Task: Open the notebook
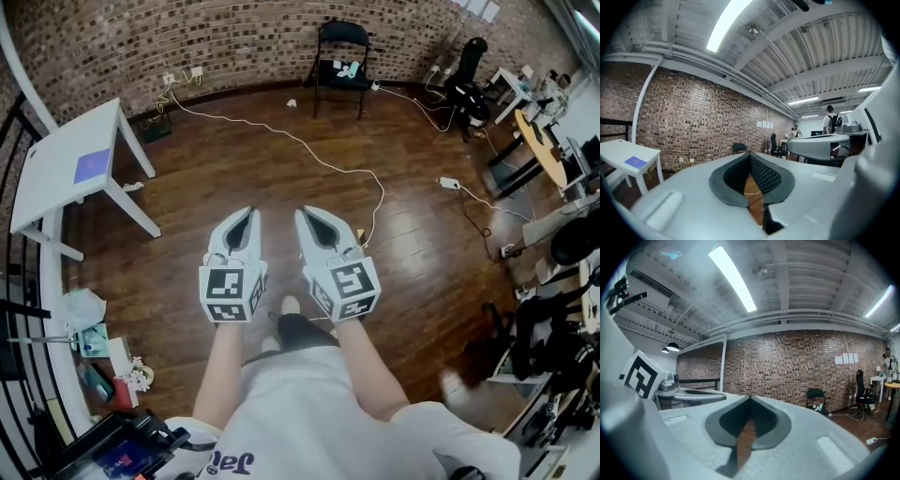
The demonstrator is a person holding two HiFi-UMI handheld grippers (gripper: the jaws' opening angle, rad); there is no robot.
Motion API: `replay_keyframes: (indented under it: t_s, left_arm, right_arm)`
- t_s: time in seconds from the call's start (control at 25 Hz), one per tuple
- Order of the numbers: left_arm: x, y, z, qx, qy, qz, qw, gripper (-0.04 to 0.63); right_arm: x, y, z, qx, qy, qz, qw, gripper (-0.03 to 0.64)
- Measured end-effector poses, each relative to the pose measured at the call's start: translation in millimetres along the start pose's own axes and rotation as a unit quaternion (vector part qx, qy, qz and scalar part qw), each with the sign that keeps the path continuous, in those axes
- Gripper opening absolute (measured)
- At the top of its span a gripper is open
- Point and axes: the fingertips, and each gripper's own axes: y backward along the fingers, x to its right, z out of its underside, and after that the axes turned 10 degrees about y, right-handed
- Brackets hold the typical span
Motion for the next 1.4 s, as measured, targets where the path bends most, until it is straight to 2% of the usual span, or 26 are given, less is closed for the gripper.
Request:
replay_keyframes:
  t_s: [0.24, 0.4, 0.64, 0.88, 1.12, 1.4]
  left_arm:
    - [2.8, -44.6, 5.1, -0.005, -0.014, 0.016, 0.9998, 0.017]
    - [-3.7, -89.4, -2.5, 0.007, -0.024, 0.015, 0.9996, 0.017]
    - [18.4, -179.5, -30.0, 0.025, -0.036, 0.046, 0.998, 0.017]
    - [55.5, -273.5, -15.7, 0.014, -0.039, 0.077, 0.9961, 0.017]
    - [94.2, -301.2, -25.2, -0.003, -0.053, 0.097, 0.9938, 0.017]
    - [86.8, -368.9, 1.9, -0.023, -0.048, 0.099, 0.9937, 0.017]
  right_arm:
    - [35.5, -25.2, 19.0, 0.002, -0.011, 0.019, 1.0, -0.015]
    - [68.2, -55.1, 24.1, 0.016, -0.019, 0.013, 1.0, -0.015]
    - [155.9, -93.4, 12.6, 0.027, -0.018, 0.041, 0.999, -0.015]
    - [237.2, -114.5, 35.4, 0.017, -0.013, 0.052, 0.998, -0.015]
    - [282.5, -110.5, 22.3, 0.016, -0.032, 0.065, 0.997, -0.015]
    - [322.1, -143.6, 58.9, 0.006, -0.045, 0.064, 0.997, -0.015]
